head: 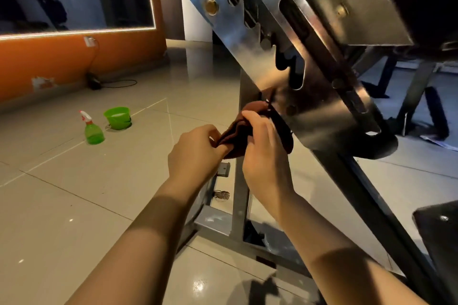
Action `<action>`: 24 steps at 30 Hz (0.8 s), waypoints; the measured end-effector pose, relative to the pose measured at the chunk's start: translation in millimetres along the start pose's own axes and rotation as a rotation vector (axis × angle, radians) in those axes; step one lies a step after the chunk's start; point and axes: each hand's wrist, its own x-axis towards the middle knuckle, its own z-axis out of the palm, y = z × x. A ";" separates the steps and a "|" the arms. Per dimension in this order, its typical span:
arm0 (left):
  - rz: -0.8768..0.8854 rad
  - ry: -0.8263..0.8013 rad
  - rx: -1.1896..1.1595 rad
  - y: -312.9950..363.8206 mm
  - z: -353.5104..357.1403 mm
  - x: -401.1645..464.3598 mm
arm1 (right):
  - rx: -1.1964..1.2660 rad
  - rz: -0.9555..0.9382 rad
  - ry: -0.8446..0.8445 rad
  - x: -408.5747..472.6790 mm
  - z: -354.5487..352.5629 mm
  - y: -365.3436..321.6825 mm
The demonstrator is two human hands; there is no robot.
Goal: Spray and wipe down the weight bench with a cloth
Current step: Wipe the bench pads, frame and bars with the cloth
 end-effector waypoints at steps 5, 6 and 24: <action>0.060 0.239 -0.247 -5.0 6.8 13.3 | -0.102 -0.243 0.117 5.6 39.0 22.1; 0.122 0.259 -0.309 -1.0 8.8 18.4 | -0.091 -0.270 0.124 4.1 43.8 26.2; 0.267 0.319 -0.545 3.2 28.2 35.2 | 0.196 0.272 0.302 2.6 49.5 26.0</action>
